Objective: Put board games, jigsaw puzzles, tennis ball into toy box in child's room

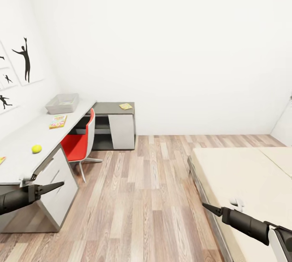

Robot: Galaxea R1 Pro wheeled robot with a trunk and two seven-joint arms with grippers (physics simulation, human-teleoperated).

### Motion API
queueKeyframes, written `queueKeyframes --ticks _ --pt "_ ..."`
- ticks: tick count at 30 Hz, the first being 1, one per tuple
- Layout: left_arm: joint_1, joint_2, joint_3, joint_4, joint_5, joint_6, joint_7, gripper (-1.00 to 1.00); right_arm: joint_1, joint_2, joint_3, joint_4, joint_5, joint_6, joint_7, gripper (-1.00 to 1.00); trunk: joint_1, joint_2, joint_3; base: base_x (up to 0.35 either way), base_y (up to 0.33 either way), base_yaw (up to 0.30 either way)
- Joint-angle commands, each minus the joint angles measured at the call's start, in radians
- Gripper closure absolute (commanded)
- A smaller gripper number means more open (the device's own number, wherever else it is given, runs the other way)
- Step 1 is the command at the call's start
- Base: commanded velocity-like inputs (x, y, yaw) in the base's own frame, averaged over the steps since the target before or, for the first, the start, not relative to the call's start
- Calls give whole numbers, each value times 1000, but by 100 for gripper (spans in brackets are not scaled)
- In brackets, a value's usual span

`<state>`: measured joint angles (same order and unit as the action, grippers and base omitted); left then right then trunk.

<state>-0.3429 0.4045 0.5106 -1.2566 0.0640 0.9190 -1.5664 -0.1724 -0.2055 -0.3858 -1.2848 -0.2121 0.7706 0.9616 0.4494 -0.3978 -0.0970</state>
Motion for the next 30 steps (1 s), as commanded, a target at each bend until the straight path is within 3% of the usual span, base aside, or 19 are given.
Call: queueKeyframes --ticks 1,30 --pt "-1 0 0 0 -1 11 -4 -100 -1 0 -1 0 -3 5 2 -100 1 -2 -2 -1 0 -57" --pt "-1 0 1 0 -1 11 -4 -100 -1 0 -1 -1 -3 7 2 -100 1 -2 -1 0 -7 -8"
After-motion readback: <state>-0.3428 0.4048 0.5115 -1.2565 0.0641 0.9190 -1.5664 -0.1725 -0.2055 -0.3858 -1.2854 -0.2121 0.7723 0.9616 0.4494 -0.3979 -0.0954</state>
